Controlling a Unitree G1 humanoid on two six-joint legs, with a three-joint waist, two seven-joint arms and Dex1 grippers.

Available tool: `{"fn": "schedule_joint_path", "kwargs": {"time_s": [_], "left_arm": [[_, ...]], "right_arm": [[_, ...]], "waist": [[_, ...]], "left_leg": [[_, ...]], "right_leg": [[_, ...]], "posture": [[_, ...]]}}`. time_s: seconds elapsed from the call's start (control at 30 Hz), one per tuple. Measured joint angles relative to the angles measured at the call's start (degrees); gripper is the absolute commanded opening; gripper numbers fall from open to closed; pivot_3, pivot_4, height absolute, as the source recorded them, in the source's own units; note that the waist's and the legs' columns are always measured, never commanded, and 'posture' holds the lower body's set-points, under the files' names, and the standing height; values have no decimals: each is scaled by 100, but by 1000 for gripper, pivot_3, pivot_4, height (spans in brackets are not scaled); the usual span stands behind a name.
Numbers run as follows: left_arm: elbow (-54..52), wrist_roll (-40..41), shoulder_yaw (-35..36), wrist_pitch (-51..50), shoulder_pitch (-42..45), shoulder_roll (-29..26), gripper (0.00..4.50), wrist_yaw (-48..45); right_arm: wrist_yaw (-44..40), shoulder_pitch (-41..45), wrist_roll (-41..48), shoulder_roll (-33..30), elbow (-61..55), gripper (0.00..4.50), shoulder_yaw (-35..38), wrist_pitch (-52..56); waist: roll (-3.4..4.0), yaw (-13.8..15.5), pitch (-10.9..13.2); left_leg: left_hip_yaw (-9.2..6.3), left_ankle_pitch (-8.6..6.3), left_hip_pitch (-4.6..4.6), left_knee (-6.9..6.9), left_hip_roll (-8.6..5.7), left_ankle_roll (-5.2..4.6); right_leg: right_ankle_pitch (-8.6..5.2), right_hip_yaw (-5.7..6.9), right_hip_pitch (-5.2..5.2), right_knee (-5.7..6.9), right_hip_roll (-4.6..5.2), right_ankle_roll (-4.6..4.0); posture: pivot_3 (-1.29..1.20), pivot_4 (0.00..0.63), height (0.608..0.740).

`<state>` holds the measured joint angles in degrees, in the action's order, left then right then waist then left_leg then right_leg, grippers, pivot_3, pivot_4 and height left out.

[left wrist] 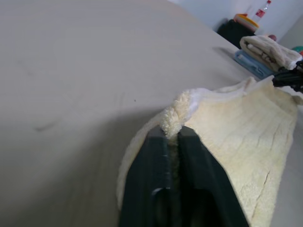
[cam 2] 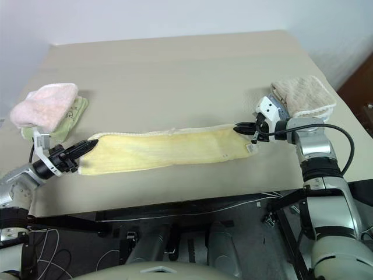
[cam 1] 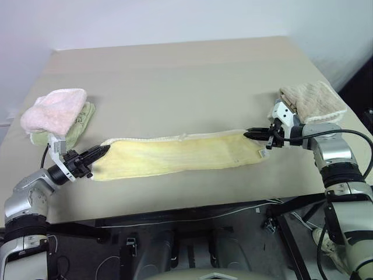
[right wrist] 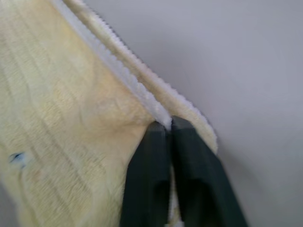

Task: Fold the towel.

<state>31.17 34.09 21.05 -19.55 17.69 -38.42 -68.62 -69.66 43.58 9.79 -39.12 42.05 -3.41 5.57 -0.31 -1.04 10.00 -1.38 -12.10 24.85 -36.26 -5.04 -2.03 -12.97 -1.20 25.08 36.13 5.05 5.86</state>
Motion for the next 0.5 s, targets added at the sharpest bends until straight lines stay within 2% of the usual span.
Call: {"fn": "schedule_joint_path", "kwargs": {"time_s": [0.03, 0.3, 0.33, 0.5], "left_arm": [[52, -25, 1, 36, 30, 2, 1611, 16], [402, -89, 39, 303, 115, 10, 4380, 45], [396, -89, 62, 429, 118, 38, 4498, 66], [-174, 144, 384, 513, 94, 90, 4498, 284]], "right_arm": [[49, 29, 1, 29, 14, 1561, 27, -35], [11, 154, 104, 81, 3, 4291, 216, 131], [-31, 90, 138, 51, -129, 4474, 222, 221], [118, -263, 496, -269, -793, 4474, 523, 1654]], "waist": [[0, 1, 0], [-1, 3, -1], [-1, 11, -1], [-2, 37, 0]], "left_leg": [[0, 0, -1, -1, 0, 1], [0, 0, -11, 1, 0, 1], [0, 0, -11, 1, 0, 1], [-2, 0, -10, 1, 0, 0]], "right_leg": [[0, 0, -1, 2, 0, 0], [0, -1, -10, 0, 0, 0], [0, -1, -9, 0, 1, 0], [-1, -2, -13, -2, 6, -1]], "posture": [[0, 150, 740], [0, 150, 740], [0, 150, 740], [0, 150, 740]]}}
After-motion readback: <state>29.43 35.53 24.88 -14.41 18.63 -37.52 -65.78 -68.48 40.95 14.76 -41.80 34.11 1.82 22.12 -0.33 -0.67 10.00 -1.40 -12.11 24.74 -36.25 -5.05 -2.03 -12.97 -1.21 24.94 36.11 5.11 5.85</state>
